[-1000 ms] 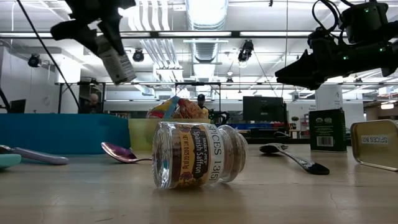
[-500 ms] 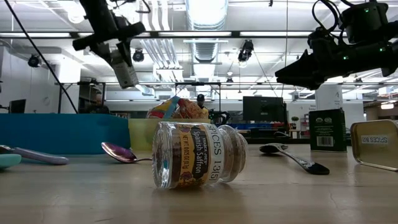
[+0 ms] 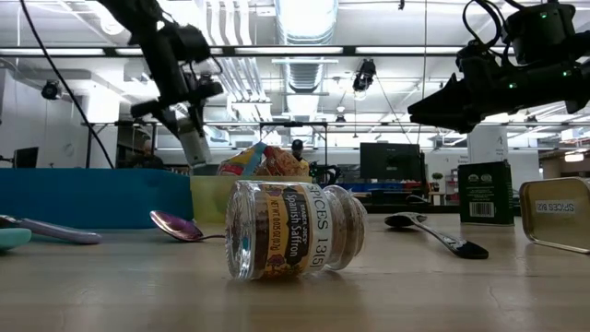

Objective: Pick & Place Food Item
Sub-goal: Put the white spice bottle into the green bin, then put the green spice bottle into the green bin

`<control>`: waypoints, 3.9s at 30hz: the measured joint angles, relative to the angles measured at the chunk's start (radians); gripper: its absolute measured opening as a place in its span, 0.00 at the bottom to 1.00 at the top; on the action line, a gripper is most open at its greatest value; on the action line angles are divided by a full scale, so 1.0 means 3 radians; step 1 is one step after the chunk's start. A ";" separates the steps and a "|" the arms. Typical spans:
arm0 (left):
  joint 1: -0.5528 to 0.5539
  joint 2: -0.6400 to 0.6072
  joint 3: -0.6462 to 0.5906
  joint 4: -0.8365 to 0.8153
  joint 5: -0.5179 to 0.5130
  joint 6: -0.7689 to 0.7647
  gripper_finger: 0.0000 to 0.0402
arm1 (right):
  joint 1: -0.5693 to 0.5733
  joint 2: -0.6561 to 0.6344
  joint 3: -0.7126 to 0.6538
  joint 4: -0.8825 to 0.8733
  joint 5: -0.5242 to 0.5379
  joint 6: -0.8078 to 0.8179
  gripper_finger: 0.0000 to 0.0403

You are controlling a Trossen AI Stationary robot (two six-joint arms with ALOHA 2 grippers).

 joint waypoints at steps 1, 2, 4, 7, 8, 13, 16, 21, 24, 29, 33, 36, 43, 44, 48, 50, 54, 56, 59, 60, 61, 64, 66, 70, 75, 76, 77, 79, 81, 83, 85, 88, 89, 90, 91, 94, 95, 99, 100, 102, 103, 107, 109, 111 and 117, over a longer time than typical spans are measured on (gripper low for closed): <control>0.0030 0.0068 0.0011 0.0011 0.0021 0.0004 0.49 | -0.0001 0.0001 0.0000 0.0000 0.0001 0.0000 0.61; 0.0052 0.0132 0.0030 0.0004 0.0040 0.0005 0.48 | -0.0001 0.0000 0.0000 0.0000 0.0001 0.0000 0.61; 0.0081 0.0274 0.0098 -0.0006 0.0082 0.0015 0.48 | 0.0000 0.0001 0.0000 0.0001 0.0000 0.0000 0.61; 0.0092 0.0496 0.0253 -0.0084 0.0122 0.0084 0.48 | 0.0000 0.0000 0.0000 0.0001 0.0000 0.0000 0.61; 0.0092 0.0571 0.0313 -0.0124 0.0125 0.0091 0.48 | -0.0001 0.0000 0.0000 0.0000 0.0000 0.0000 0.61; 0.0092 0.0967 0.0670 -0.0470 0.0139 0.0098 0.48 | 0.0000 0.0001 0.0000 0.0000 0.0000 0.0000 0.61; 0.0094 0.1167 0.0835 -0.0565 0.0148 0.0098 0.48 | -0.0001 0.0000 0.0000 0.0000 0.0000 0.0000 0.61; 0.0109 0.1367 0.0966 -0.0593 0.0197 0.0097 0.48 | -0.0001 0.0000 0.0000 0.0000 0.0001 0.0000 0.61; 0.0117 0.1428 0.0971 -0.0598 0.0212 0.0094 0.48 | -0.0001 0.0000 0.0000 0.0000 0.0001 0.0000 0.61; 0.0117 0.1490 0.0963 -0.0598 0.0216 0.0085 0.48 | -0.0001 0.0000 0.0000 0.0000 0.0001 0.0000 0.61; 0.0116 0.1496 0.0961 -0.0595 0.0224 0.0085 0.48 | 0.0000 0.0001 0.0000 0.0000 0.0000 0.0000 0.61; 0.0116 0.1496 0.0936 -0.0583 0.0224 0.0098 0.48 | 0.0000 0.0000 0.0000 0.0000 0.0001 0.0000 0.61; 0.0144 0.1495 0.0692 -0.0445 0.0274 0.0084 0.48 | 0.0000 0.0000 0.0000 0.0000 0.0001 0.0000 0.61; 0.0154 0.1493 0.0676 -0.0442 0.0282 0.0083 0.48 | -0.0001 0.0001 0.0000 0.0000 0.0001 0.0000 0.61; 0.0169 0.1483 0.0645 -0.0428 0.0297 0.0081 0.48 | 0.0000 0.0000 0.0000 0.0000 0.0000 0.0000 0.61; 0.0169 0.1483 0.0645 -0.0423 0.0287 0.0082 0.48 | -0.0001 0.0000 0.0000 0.0000 0.0001 0.0000 0.61; 0.0172 0.1483 0.0649 -0.0414 0.0293 0.0085 0.48 | -0.0001 0.0000 0.0000 0.0000 0.0001 0.0000 0.61; 0.0174 0.1483 0.0648 -0.0404 0.0306 0.0112 0.50 | -0.0001 0.0000 0.0000 0.0000 0.0001 0.0000 0.61; 0.0176 0.1485 0.0648 -0.0375 0.0341 0.0154 0.57 | -0.0001 0.0000 0.0000 0.0000 0.0001 0.0000 0.61; 0.0176 0.1485 0.0648 -0.0370 0.0348 0.0157 0.60 | -0.0001 0.0000 0.0000 0.0000 0.0001 0.0000 0.61; 0.0176 0.1485 0.0644 -0.0364 0.0349 0.0158 0.63 | -0.0001 0.0000 0.0000 0.0000 0.0001 0.0000 0.61; 0.0176 0.1485 0.0644 -0.0342 0.0349 0.0159 0.70 | -0.0001 0.0000 0.0000 0.0000 0.0001 0.0000 0.61; 0.0176 0.1485 0.0645 -0.0341 0.0349 0.0159 0.72 | 0.0000 0.0000 0.0000 0.0000 0.0001 0.0000 0.61; 0.0176 0.1474 0.0647 -0.0340 0.0350 0.0158 0.72 | -0.0001 0.0000 0.0000 0.0000 0.0001 0.0000 0.61; 0.0176 0.1416 0.0672 -0.0358 0.0350 0.0160 0.72 | -0.0001 0.0000 0.0000 0.0000 0.0001 0.0000 0.61; 0.0176 0.1383 0.0671 -0.0362 0.0350 0.0160 0.72 | -0.0001 0.0000 0.0000 0.0000 0.0001 0.0000 0.61; 0.0174 0.1345 0.0671 -0.0366 0.0350 0.0160 0.72 | 0.0000 0.0000 0.0000 0.0000 0.0000 0.0000 0.61; 0.0172 0.1253 0.0671 -0.0381 0.0350 0.0162 0.72 | 0.0000 0.0000 0.0000 0.0001 0.0001 0.0000 0.61; 0.0172 0.1145 0.0671 -0.0402 0.0349 0.0162 0.72 | 0.0000 0.0000 0.0000 0.0000 0.0001 0.0000 0.61; 0.0166 0.1018 0.0671 -0.0410 0.0349 0.0163 0.72 | 0.0000 0.0001 0.0000 0.0000 0.0000 0.0000 0.61; 0.0147 0.0876 0.0670 -0.0445 0.0347 0.0165 0.73 | 0.0000 0.0000 0.0000 0.0000 0.0001 0.0000 0.61; 0.0072 0.0659 0.0643 -0.0484 0.0347 0.0173 0.73 | -0.0001 0.0000 0.0000 0.0000 0.0001 0.0000 0.61; 0.0036 0.0580 0.0634 -0.0501 0.0347 0.0180 0.73 | 0.0000 0.0000 0.0000 0.0000 0.0001 0.0000 0.61; -0.0012 0.0503 0.0626 -0.0503 0.0343 0.0186 0.73 | 0.0000 0.0000 0.0000 0.0001 0.0001 0.0000 0.61; -0.0063 0.0421 0.0615 -0.0503 0.0328 0.0204 0.73 | 0.0000 0.0000 0.0000 0.0000 0.0001 0.0000 0.61; -0.0273 0.0164 0.0546 -0.0503 0.0261 0.0296 0.73 | -0.0001 0.0000 0.0000 0.0001 0.0001 0.0000 0.61; -0.0358 0.0079 0.0512 -0.0491 0.0244 0.0307 0.73 | 0.0000 0.0001 0.0000 0.0000 0.0001 0.0000 0.61; -0.0787 -0.0243 0.0364 -0.0450 -0.0035 0.0306 0.73 | -0.0001 0.0000 0.0000 0.0000 0.0000 0.0000 0.61; -0.0908 -0.0322 0.0318 -0.0426 -0.0116 0.0306 0.73 | -0.0001 0.0000 0.0000 0.0000 0.0000 0.0000 0.61; -0.1163 -0.0467 0.0222 -0.0361 -0.0291 0.0270 0.73 | 0.0000 0.0000 0.0000 -0.0001 0.0001 0.0000 0.61; -0.1293 -0.0533 0.0178 -0.0340 -0.0385 0.0217 0.73 | -0.0001 0.0000 0.0000 0.0000 0.0001 0.0000 0.61; -0.1810 -0.0755 -0.0007 -0.0299 -0.0679 0.0031 0.73 | 0.0000 0.0001 0.0000 0.0000 0.0000 0.0000 0.61; -0.2057 -0.0835 -0.0097 -0.0290 -0.0779 -0.0026 0.73 | -0.0001 0.0001 0.0000 0.0000 0.0000 0.0000 0.61; -0.2288 -0.0891 -0.0194 -0.0257 -0.0850 -0.0032 0.73 | 0.0000 0.0000 0.0000 0.0000 0.0001 0.0000 0.61; -0.2944 -0.0910 -0.0394 -0.0096 -0.1178 -0.0027 0.72 | 0.0000 0.0000 0.0000 0.0000 0.0000 0.0000 0.61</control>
